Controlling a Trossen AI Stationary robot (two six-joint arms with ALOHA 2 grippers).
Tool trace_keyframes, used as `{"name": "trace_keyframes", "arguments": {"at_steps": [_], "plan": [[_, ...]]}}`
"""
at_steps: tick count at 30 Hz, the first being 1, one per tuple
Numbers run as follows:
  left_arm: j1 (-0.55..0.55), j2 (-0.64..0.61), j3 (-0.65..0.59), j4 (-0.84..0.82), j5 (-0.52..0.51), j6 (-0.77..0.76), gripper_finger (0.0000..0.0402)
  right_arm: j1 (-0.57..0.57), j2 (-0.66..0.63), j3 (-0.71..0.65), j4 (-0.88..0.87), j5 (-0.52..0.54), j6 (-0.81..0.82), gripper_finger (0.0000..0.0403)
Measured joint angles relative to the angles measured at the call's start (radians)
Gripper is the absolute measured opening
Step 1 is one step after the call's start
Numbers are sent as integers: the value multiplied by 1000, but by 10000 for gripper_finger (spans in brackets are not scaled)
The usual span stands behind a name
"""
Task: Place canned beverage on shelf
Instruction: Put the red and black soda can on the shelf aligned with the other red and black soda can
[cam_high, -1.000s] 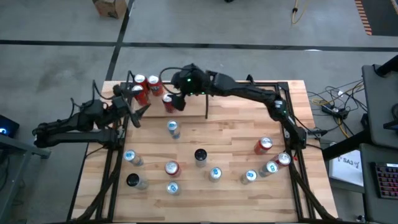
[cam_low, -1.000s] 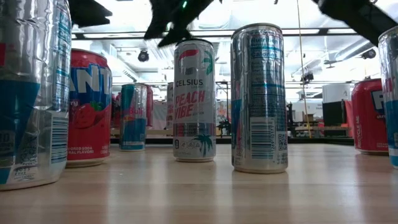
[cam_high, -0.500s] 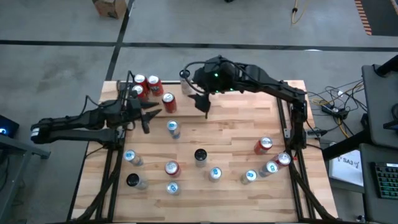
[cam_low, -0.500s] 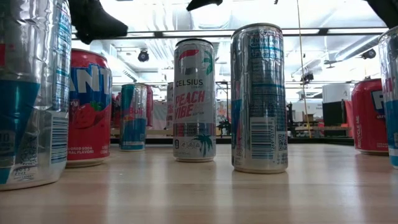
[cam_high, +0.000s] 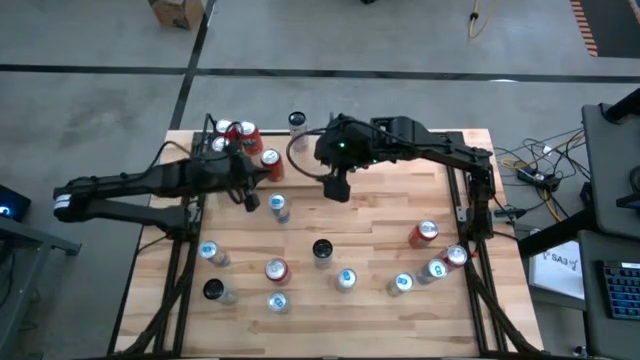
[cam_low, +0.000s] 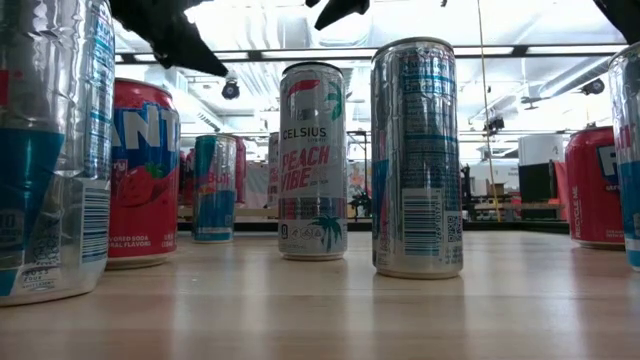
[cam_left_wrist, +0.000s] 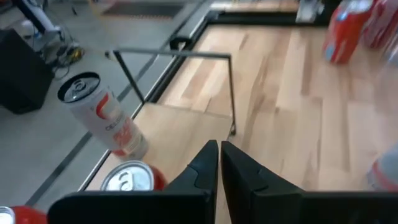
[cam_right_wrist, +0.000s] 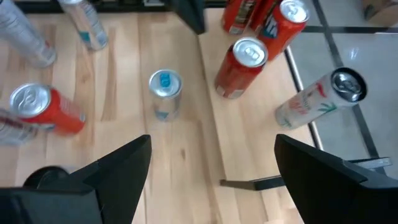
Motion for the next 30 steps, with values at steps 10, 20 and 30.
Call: {"name": "trace_keyframes", "arguments": {"at_steps": [10,20,30], "plan": [[120,157,99,-83,0,80,0,30,-53,-94,22,1,11,324],[174,209,98,-97,0,90,0,35,-202,-391,258,10,-5,324],[206,263,98,-86,-14,90,0,32,-335,-712,573,28,-24,324]]}}
